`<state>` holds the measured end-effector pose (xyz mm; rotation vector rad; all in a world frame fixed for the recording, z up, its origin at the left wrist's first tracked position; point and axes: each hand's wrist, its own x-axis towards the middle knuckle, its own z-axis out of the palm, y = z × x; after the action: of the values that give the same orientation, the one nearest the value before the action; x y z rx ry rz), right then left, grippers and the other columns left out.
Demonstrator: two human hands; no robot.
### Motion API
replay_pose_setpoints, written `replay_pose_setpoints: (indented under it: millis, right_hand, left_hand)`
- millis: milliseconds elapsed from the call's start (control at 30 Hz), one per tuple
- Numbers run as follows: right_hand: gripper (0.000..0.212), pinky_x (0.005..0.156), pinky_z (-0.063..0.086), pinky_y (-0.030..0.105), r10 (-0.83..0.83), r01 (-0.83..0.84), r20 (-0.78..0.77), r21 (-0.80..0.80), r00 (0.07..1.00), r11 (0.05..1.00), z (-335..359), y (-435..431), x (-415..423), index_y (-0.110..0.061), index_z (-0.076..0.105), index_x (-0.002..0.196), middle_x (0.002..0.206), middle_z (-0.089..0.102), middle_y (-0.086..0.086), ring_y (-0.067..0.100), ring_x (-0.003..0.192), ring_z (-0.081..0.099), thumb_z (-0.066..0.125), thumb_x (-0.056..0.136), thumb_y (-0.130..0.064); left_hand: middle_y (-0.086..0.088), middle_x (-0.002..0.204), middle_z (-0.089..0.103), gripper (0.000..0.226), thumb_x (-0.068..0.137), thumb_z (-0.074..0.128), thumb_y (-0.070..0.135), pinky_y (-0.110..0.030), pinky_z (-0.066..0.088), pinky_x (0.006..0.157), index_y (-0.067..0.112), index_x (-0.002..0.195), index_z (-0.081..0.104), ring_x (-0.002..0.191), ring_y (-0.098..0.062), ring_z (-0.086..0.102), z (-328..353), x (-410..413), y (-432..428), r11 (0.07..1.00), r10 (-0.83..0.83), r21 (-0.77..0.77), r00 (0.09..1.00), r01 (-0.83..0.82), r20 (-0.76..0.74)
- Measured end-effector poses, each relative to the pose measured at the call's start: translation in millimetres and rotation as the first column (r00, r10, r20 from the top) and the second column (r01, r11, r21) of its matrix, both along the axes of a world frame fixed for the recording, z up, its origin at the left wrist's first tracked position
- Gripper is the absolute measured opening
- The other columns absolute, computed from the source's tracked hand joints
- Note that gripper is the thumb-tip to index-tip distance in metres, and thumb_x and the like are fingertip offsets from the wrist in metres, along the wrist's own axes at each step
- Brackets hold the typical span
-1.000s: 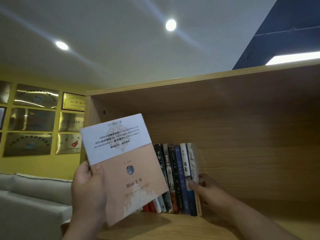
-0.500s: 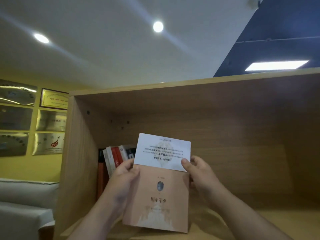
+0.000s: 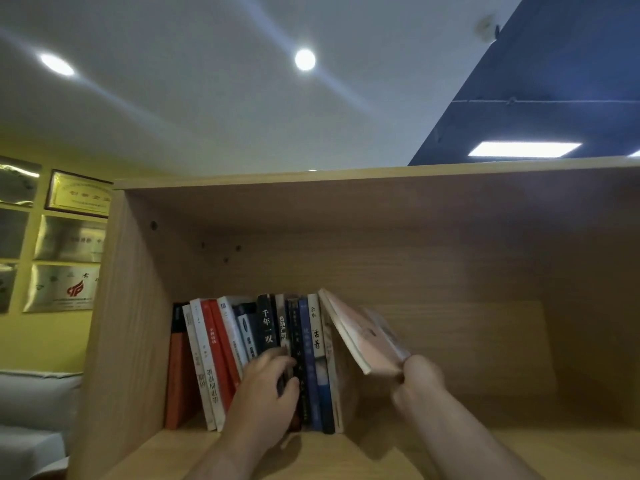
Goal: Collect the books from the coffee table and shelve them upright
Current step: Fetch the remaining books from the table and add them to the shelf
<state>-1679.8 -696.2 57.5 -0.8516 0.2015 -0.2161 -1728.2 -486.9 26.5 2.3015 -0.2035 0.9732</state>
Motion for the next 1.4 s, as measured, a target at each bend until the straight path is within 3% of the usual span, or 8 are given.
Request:
replay_pose_setpoints:
  millis: [133,267,500,667,800,967,1167,1400]
  right_hand:
    - [0.027,0.079,0.058,0.055,0.179,-0.179,0.007,-0.009,0.984,0.984,4,14,-10,0.005,0.055,0.11,0.103,0.063,0.03,0.044,0.093,0.064,0.034,0.097,-0.006]
    - [0.04,0.079,0.057,0.048,0.312,-0.316,-0.061,-0.084,0.948,0.945,2,16,-6,0.005,0.061,0.115,0.1,0.069,0.029,0.04,0.096,0.065,0.036,0.09,-0.013]
    - [0.044,0.061,0.063,0.042,0.462,-0.525,-0.253,-0.355,0.85,0.773,-11,28,0,0.001,0.064,0.115,0.08,0.076,0.026,0.035,0.064,0.076,0.038,0.101,-0.031]
    - [0.029,0.056,0.055,0.039,0.429,-0.499,-0.258,-0.507,0.866,0.702,-14,43,-2,0.001,0.065,0.107,0.055,0.066,0.016,0.027,0.044,0.064,0.043,0.096,-0.015]
    - [0.03,0.078,0.063,0.047,0.249,-0.242,-0.135,-0.844,0.959,0.478,-37,31,43,-0.018,0.076,0.094,0.088,0.079,0.004,0.025,0.081,0.075,0.061,0.078,-0.038]
    - [0.022,0.093,0.057,0.054,0.355,-0.144,0.043,-0.862,0.934,0.485,-34,32,24,-0.036,0.06,0.102,0.105,0.071,0.006,0.029,0.101,0.068,0.047,0.084,-0.037]
    - [0.03,0.109,0.045,0.049,0.44,-0.254,-0.04,-0.862,0.897,0.439,-26,30,3,-0.033,0.044,0.136,0.123,0.06,0.003,0.023,0.116,0.058,0.034,0.108,-0.036]
    - [0.049,0.093,0.055,0.041,0.453,-0.349,-0.125,-0.821,0.883,0.453,-30,29,20,-0.027,0.048,0.14,0.119,0.069,0.008,0.024,0.11,0.067,0.025,0.106,-0.054]
  left_hand:
    - [0.032,0.126,0.035,0.033,0.098,0.057,0.03,-0.027,0.025,0.115,0.033,0.131,0.058,0.134,0.003,0.03,-1,3,7,1.0,0.0,-0.026,0.999,0.001,0.039]
    - [0.025,0.142,0.036,0.049,0.093,0.061,0.04,-0.032,0.024,0.118,0.036,0.14,0.047,0.139,-0.001,0.026,0,6,10,0.998,0.013,-0.055,0.996,-0.009,0.084]
    - [0.036,0.148,-0.039,0.105,0.078,0.053,0.077,-0.016,-0.007,0.114,0.067,0.128,-0.038,0.138,0.015,-0.028,-2,-10,-16,0.865,-0.21,0.488,0.968,0.117,0.14]
    - [0.018,0.164,0.005,0.076,0.093,0.053,0.055,-0.021,0.023,0.116,0.061,0.146,-0.001,0.142,0.006,0.01,8,4,-16,0.929,-0.178,0.361,0.952,0.079,0.248]
    - [0.028,0.137,0.027,0.066,0.098,0.05,0.048,-0.012,0.025,0.106,0.036,0.155,0.02,0.127,0.014,0.02,37,8,-26,0.96,-0.219,0.239,0.923,0.146,0.317]
    - [0.008,0.117,0.063,0.044,0.102,0.037,0.048,-0.035,0.053,0.091,0.025,0.139,0.047,0.114,-0.014,0.061,81,39,-40,0.986,-0.142,-0.052,0.961,0.159,0.239]
    - [-0.001,0.147,0.042,0.06,0.099,0.051,0.043,-0.029,0.032,0.107,0.02,0.151,0.036,0.137,-0.018,0.034,86,40,-43,0.996,-0.037,0.081,0.984,0.023,0.175]
    - [-0.003,0.135,0.042,0.063,0.083,0.073,0.031,-0.04,0.038,0.107,0.02,0.137,0.042,0.128,-0.021,0.037,19,0,36,0.864,0.335,-0.425,0.939,-0.271,0.082]
